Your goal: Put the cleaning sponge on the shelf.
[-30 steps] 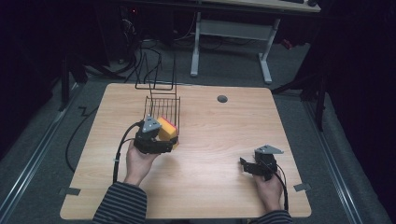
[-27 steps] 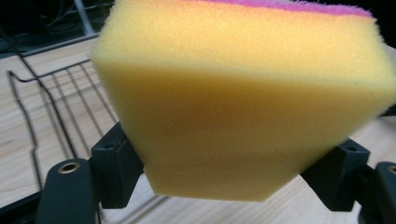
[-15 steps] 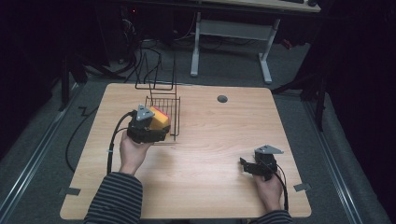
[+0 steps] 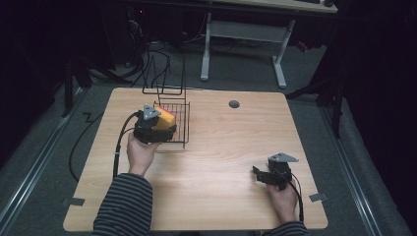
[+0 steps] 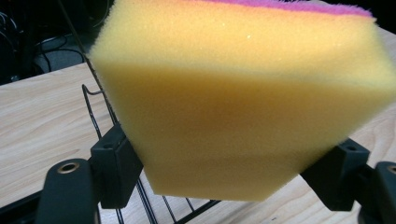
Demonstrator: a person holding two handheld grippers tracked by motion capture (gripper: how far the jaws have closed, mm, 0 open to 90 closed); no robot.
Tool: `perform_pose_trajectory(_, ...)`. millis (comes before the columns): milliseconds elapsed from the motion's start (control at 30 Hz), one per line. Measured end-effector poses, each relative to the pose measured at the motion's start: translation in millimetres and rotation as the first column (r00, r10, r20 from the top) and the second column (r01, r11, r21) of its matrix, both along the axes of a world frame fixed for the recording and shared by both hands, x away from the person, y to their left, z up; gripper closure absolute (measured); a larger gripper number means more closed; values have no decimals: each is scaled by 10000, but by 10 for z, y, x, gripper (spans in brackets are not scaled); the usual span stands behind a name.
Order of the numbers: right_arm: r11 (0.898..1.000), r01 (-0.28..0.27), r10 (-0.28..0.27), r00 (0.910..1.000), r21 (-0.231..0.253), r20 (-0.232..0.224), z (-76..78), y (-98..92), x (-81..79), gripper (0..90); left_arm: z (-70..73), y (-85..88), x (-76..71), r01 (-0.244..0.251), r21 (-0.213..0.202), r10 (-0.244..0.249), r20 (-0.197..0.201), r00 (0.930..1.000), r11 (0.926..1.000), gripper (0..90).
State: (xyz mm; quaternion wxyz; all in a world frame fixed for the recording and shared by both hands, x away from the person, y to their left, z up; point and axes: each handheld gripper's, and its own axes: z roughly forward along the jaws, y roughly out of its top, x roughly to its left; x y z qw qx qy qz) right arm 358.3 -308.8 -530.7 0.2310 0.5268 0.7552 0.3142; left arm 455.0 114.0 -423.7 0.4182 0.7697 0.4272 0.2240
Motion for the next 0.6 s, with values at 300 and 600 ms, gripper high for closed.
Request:
perform_pose_trajectory(300,10000,-2,2,10000,-2,-1,0,0,0,270,-111,-44,127,-263,-205,262,-94,9996,9994,238)
perform_pose_trajectory(600,10000,6,-6,10000,6,-7,1,1,-1,270,-204,-77,243,-565,-204,561,-200,9982,9982,239)
